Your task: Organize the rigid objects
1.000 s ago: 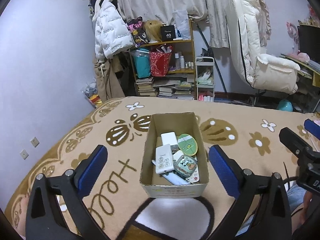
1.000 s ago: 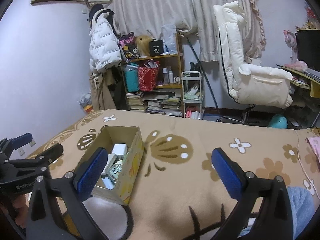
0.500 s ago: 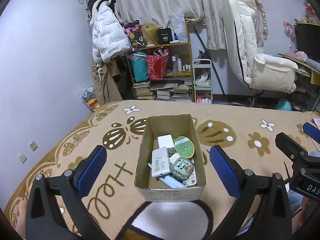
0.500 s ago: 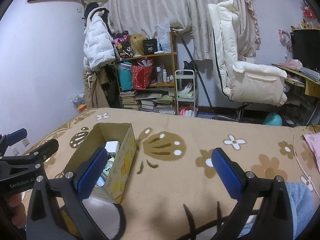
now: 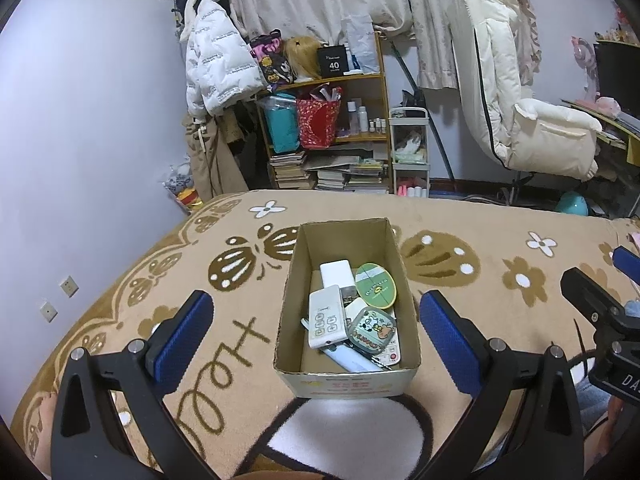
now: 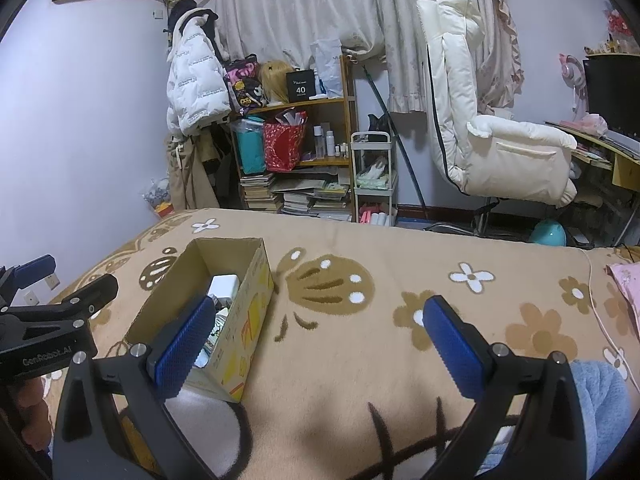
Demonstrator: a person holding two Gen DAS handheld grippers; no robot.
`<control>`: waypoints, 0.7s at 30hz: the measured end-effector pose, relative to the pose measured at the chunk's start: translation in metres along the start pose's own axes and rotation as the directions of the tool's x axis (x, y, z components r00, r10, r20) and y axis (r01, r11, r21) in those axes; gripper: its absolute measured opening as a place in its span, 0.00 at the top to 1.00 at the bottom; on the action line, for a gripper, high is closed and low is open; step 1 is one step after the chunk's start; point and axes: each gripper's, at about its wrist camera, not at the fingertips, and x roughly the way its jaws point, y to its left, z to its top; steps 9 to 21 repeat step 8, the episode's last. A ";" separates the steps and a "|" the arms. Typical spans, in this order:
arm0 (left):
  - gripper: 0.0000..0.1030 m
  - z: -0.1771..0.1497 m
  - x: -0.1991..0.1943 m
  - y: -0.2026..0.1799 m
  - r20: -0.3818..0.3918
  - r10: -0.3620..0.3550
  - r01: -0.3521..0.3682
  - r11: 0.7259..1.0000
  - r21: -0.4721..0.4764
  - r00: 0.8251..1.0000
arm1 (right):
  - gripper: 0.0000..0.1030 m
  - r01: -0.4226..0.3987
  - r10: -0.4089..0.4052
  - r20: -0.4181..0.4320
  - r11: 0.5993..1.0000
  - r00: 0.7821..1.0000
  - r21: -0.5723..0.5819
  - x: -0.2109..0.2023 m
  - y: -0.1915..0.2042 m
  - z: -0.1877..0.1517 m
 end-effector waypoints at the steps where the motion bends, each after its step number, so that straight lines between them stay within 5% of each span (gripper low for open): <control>1: 0.01 0.000 0.000 0.001 0.001 -0.006 0.006 1.000 0.002 1.000 | 0.00 -0.002 0.002 0.000 1.000 1.000 0.000 0.000 0.000 0.000; 21: 0.01 -0.002 -0.002 0.000 0.007 -0.008 0.008 1.000 0.004 1.000 | 0.00 -0.002 0.002 -0.002 1.000 1.000 -0.002 0.001 0.001 0.001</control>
